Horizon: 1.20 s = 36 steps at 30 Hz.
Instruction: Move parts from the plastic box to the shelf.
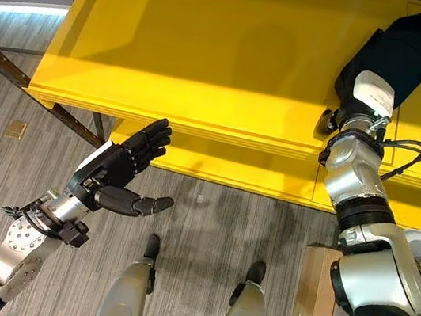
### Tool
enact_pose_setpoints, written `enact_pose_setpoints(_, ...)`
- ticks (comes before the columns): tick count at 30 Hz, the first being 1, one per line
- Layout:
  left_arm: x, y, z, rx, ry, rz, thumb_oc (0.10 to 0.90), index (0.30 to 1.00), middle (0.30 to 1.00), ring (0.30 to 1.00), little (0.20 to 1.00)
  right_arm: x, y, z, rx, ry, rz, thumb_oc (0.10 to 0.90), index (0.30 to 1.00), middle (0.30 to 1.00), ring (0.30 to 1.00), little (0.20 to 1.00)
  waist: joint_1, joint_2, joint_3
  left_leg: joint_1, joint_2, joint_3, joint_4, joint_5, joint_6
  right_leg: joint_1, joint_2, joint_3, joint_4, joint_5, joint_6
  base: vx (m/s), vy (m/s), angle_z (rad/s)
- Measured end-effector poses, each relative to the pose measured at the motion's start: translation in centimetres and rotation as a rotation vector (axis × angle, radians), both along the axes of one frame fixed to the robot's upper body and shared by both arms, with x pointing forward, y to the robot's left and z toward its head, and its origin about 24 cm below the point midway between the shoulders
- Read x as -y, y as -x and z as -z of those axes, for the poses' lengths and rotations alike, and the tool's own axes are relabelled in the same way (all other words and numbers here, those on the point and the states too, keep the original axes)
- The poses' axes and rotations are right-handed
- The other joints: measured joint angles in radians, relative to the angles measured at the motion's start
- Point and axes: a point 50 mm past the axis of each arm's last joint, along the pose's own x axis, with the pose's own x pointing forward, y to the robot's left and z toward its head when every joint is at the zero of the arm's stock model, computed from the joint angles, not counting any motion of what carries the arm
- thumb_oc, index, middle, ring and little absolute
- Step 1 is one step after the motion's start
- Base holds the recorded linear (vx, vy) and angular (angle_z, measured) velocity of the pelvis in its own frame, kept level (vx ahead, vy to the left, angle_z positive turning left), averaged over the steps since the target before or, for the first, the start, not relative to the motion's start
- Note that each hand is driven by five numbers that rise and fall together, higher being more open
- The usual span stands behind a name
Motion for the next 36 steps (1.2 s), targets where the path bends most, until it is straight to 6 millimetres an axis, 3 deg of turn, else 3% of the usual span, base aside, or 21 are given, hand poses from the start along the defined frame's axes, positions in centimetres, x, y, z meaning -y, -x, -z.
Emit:
enact_pose_setpoints(9, 0.0, 0.0, 0.0, -0.002, -0.01, 0.019, 0.9, 1.0, 1.0, 1.0, 1.0, 2.1, 0.3, -0.6, -0.107, -0.09, 0.011, 0.9, 1.0, 1.0, 1.0, 1.0, 0.027, -0.009, -0.018, -0.01, -0.001, -0.019, 0.011, 0.001, 0.0, 0.009, 0.0, -0.015, 0.003, 0.001, -0.001, 0.01, -0.021, 0.04)
enact_pose_setpoints(17, -0.5, -0.1, -0.2, 0.0, -0.018, 0.01, 0.9, 1.0, 1.0, 1.0, 1.0, 1.7, 0.2, -0.6, -0.135, -0.06, -0.049, 0.9, 1.0, 1.0, 1.0, 1.0, 0.027, -0.01, -0.018, -0.011, -0.001, -0.02, 0.016, 0.0, -0.001, 0.009, 0.001, -0.014, 0.004, 0.001, -0.001, 0.0, -0.012, 0.0)
enact_pose_setpoints(24, -0.7, 0.0, -0.2, 0.0, -0.019, 0.006, 0.9, 1.0, 1.0, 1.0, 1.0, -0.2, -0.2, -0.4, -0.225, 0.11, -0.142, 0.9, 1.0, 1.0, 1.0, 1.0, 0.026, -0.025, -0.025, -0.016, 0.0, -0.02, 0.018, -0.001, -0.002, 0.008, 0.002, -0.015, 0.0, 0.002, -0.001, 0.0, 0.0, 0.0)
enact_pose_setpoints(30, -0.6, 0.0, -0.2, 0.0, -0.026, 0.022, 0.9, 1.0, 1.0, 1.0, 1.0, -3.5, -0.3, -1.1, -0.229, 0.277, -0.267, 0.9, 1.0, 1.0, 1.0, 1.0, 0.025, -0.025, -0.025, -0.026, 0.001, -0.022, 0.023, -0.004, -0.003, 0.005, 0.005, -0.016, -0.009, 0.006, 0.0, 0.0, 0.0, 0.0)
enact_pose_setpoints(36, -0.6, 0.0, -0.2, 0.0, -0.026, 0.023, 0.9, 1.0, 1.0, 1.0, 1.0, -4.3, -0.2, -1.3, -0.233, 0.337, -0.288, 0.9, 1.0, 1.0, 1.0, 1.0, 0.025, -0.026, -0.025, -0.027, 0.002, -0.021, 0.024, -0.006, -0.004, 0.005, 0.006, -0.017, -0.009, 0.006, 0.0, 0.0, -0.005, 0.0)
